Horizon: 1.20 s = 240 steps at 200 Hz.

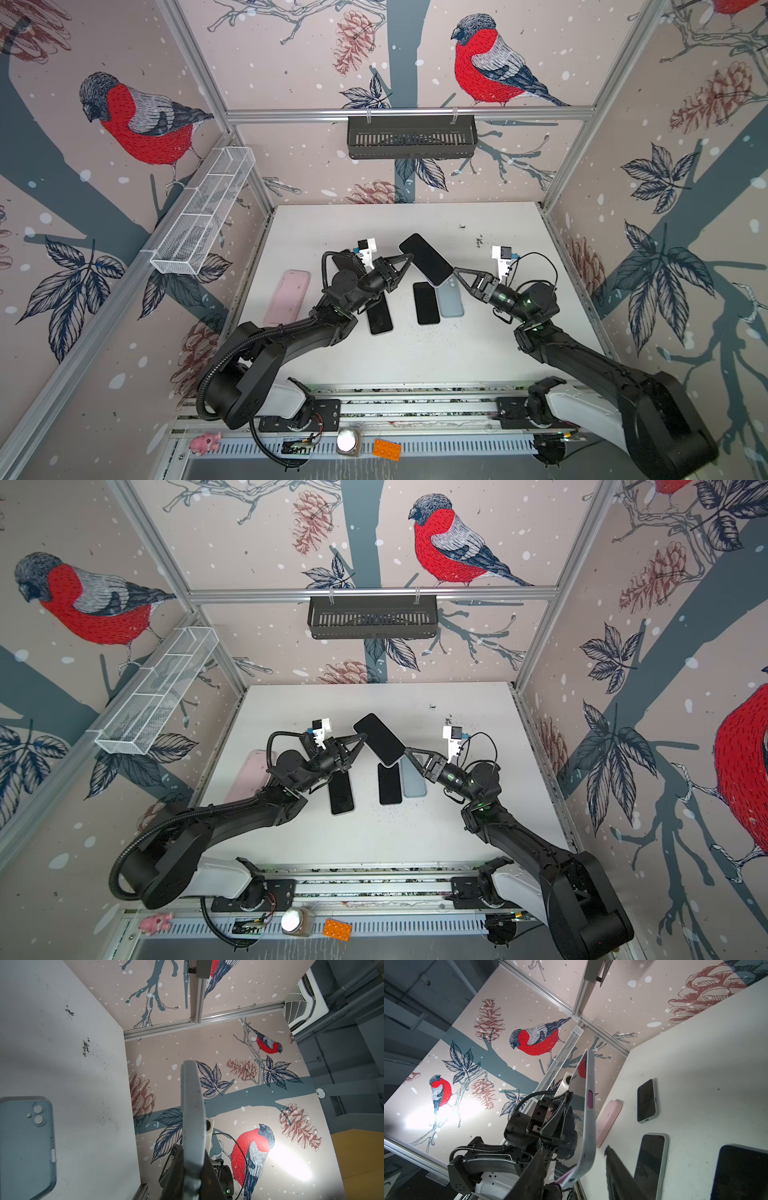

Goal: Take the phone out of the phone case
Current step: Remove the phone case from the phone.

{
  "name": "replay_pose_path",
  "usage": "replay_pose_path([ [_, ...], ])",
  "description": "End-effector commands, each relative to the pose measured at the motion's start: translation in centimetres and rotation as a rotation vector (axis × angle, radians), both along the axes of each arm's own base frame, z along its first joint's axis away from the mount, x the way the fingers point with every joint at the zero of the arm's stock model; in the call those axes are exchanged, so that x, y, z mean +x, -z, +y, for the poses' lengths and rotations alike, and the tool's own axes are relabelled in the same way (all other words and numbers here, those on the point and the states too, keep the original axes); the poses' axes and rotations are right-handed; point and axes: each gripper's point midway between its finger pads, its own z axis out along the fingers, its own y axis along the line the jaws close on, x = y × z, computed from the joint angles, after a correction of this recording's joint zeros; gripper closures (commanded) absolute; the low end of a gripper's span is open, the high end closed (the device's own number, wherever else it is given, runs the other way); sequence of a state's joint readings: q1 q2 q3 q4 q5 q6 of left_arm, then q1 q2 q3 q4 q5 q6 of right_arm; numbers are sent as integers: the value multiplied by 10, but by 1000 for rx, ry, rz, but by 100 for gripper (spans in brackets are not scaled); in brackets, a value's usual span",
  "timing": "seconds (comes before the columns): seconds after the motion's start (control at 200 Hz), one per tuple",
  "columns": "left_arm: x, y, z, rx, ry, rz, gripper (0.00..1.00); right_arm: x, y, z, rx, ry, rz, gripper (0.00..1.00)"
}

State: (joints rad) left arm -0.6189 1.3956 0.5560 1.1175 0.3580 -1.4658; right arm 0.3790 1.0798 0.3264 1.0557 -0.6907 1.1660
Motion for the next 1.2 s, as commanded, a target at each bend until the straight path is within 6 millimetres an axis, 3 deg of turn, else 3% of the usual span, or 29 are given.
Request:
replay_pose_path([
  [0.0, -5, -29, 4, -80, -2, -93, 100, -4, -12, 0, 35, -11, -38, 56],
  [0.605, -9, -35, 3, -101, -4, -111, 100, -3, -6, -2, 96, -14, 3, 76],
  [1.196, -14, -47, 3, -160, 0, -141, 100, -3, -6, -3, 163, -34, 27, 87],
])
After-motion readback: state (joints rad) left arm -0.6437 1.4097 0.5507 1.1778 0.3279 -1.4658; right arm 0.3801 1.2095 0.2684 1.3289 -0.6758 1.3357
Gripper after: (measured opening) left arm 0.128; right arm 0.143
